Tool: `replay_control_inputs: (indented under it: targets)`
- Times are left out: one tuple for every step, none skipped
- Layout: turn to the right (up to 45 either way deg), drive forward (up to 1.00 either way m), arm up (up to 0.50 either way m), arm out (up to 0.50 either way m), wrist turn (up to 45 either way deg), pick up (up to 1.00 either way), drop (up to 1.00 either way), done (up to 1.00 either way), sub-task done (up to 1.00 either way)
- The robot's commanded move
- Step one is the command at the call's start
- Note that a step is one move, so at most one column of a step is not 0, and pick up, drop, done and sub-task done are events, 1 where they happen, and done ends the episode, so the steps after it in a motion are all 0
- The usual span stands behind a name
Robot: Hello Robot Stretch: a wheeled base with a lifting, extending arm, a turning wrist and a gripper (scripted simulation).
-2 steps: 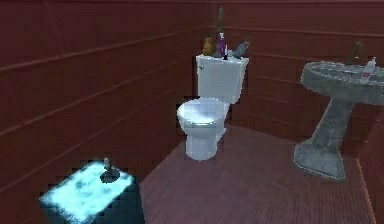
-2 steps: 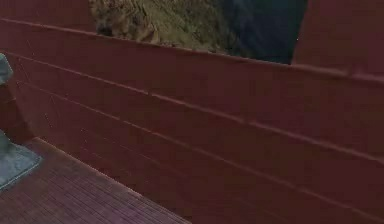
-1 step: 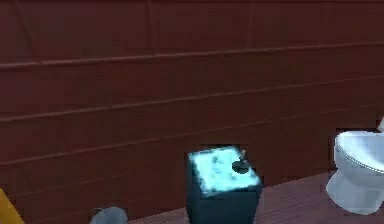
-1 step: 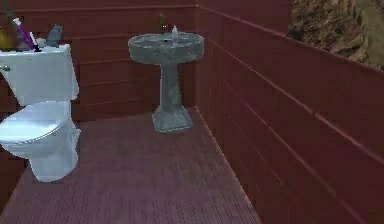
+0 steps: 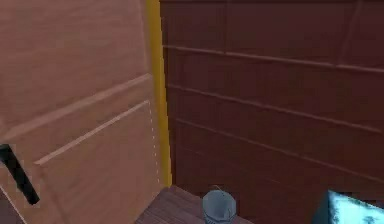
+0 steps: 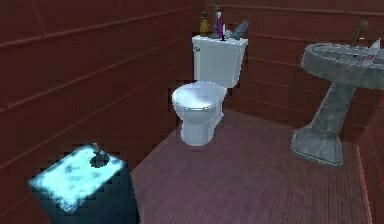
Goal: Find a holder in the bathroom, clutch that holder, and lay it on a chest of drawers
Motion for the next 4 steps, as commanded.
replay_control_inputs:
  targets:
    - [-24.0,0.0,0.0,0.0,0.0,0.0,0.0,0.0,0.0]
    - [-3.0,0.0,0.0,0.0,0.0,0.0,0.0,0.0,0.0]
    - [45.0,0.0,0.0,0.0,0.0,0.0,0.0,0.0,0.0]
    - [45.0,0.0,0.0,0.0,0.0,0.0,0.0,0.0,0.0]
